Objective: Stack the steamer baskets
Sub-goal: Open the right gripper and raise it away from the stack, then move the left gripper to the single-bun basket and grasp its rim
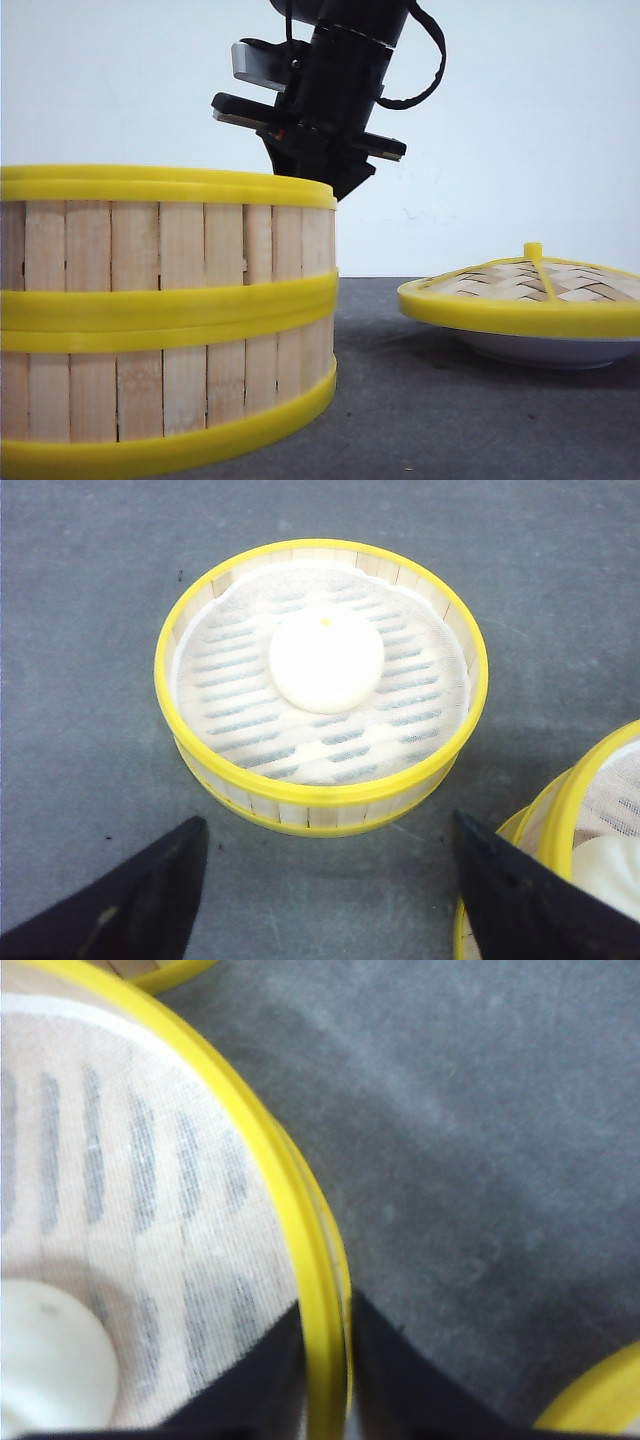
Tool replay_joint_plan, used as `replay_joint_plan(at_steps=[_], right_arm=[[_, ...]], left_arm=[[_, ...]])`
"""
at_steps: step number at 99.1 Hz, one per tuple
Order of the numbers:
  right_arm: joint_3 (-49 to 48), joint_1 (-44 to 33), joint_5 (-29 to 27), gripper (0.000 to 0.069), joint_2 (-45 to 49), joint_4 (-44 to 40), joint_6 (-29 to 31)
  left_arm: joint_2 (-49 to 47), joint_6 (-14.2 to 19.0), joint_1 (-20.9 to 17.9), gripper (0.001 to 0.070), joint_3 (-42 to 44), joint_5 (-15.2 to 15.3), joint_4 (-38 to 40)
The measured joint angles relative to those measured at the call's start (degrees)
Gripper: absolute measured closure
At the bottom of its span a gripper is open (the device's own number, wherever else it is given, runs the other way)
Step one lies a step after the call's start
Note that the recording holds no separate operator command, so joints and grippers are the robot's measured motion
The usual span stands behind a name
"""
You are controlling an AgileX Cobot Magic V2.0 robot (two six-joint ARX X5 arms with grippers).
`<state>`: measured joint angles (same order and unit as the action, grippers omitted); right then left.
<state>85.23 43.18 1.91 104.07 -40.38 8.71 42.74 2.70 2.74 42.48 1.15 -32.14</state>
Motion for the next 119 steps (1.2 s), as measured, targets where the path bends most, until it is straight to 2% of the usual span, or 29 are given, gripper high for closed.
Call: replay_joint_plan(at_steps=[5, 10, 21, 36, 46, 71, 102, 119], right_arm=[[0.0, 0.0, 0.0, 0.0420, -0.9, -0.5, -0.1], [0.0, -0.1, 0.0, 0.0359, -2.5, -1.0, -0.3], [0.0, -0.1, -0.3, 0.0315, -7.9, -3.0, -1.2], [0.0, -1.5, -0.8, 0.0307, -16.2, -7.9, -2.6], [0.0, -4.0, -3.4, 0.0307, -21.4, -11.4, -3.0], [-0.7, -15.5, -9.6, 0.0307, -32.1, -19.8, -3.4], [-17.1, -31.5, -9.6, 0.0307, -46.3, -20.3, -6.0], [-24.3, -36.2, -9.4, 0.0307, -52.1, -22.1, -6.7]], left_arm=[[0.0, 0.0, 0.0, 0.0239, 0.0, 0.0, 0.0], [0.0, 0.0, 0.0, 0.0239, 0.0, 0.0, 0.0], [1.4, 0.1, -0.7, 0.0239, 1.4, 0.0, -0.5], [6.4, 0.1, -3.3, 0.0239, 6.8, 0.0, -0.4], [11.1, 0.1, -5.6, 0.0239, 9.9, 0.0, 0.3], [25.9, -0.1, -11.1, 0.0239, 12.9, 0.0, 2.4], [39.5, -0.1, -14.5, 0.0243, 16.4, 0.0, 7.4], [45.8, -0.1, -14.8, 0.0338, 16.9, 0.0, 10.8]])
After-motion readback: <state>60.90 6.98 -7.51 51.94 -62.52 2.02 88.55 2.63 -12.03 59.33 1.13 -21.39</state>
